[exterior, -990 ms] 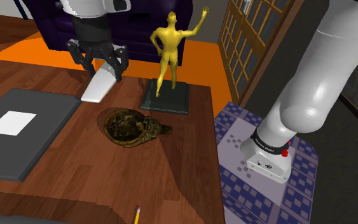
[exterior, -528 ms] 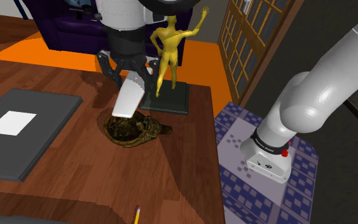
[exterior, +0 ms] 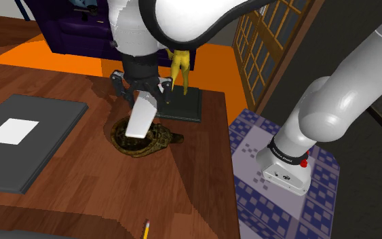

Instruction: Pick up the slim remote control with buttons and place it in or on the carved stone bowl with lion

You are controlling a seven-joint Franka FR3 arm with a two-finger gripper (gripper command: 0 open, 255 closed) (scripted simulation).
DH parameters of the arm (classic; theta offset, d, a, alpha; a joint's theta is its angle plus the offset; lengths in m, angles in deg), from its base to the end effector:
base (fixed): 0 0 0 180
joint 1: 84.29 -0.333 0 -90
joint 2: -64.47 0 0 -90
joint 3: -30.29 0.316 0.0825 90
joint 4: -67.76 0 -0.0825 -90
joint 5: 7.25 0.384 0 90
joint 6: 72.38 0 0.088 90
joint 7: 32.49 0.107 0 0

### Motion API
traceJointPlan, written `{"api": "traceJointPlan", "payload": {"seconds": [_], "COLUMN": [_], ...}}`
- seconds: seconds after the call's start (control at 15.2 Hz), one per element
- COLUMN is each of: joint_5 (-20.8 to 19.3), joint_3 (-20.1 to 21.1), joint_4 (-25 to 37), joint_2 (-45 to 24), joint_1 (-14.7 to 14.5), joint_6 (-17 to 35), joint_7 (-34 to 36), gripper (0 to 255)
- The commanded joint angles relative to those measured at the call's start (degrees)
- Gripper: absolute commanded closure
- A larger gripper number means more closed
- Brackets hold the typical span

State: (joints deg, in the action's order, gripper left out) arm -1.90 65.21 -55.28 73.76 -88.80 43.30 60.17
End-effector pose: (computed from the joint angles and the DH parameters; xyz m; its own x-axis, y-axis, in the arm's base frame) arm 0.3856 0.3352 0.4596 0.5610 -0.8278 0.0078 -0.8278 -0.5610 -0.0073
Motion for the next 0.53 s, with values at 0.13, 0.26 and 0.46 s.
{"api": "traceJointPlan", "payload": {"seconds": [0.13,0.26,0.46], "joint_5": [-0.39,-0.68,-0.68], "joint_3": [0.3,0.48,0.47], "joint_4": [-2.5,-3.36,-3.36], "joint_2": [-0.9,-1.49,-1.49], "joint_1": [0.0,0.01,0.01], "joint_6": [3.32,4.67,4.67], "joint_7": [0.28,0.54,0.54], "gripper": [255,255,255]}}
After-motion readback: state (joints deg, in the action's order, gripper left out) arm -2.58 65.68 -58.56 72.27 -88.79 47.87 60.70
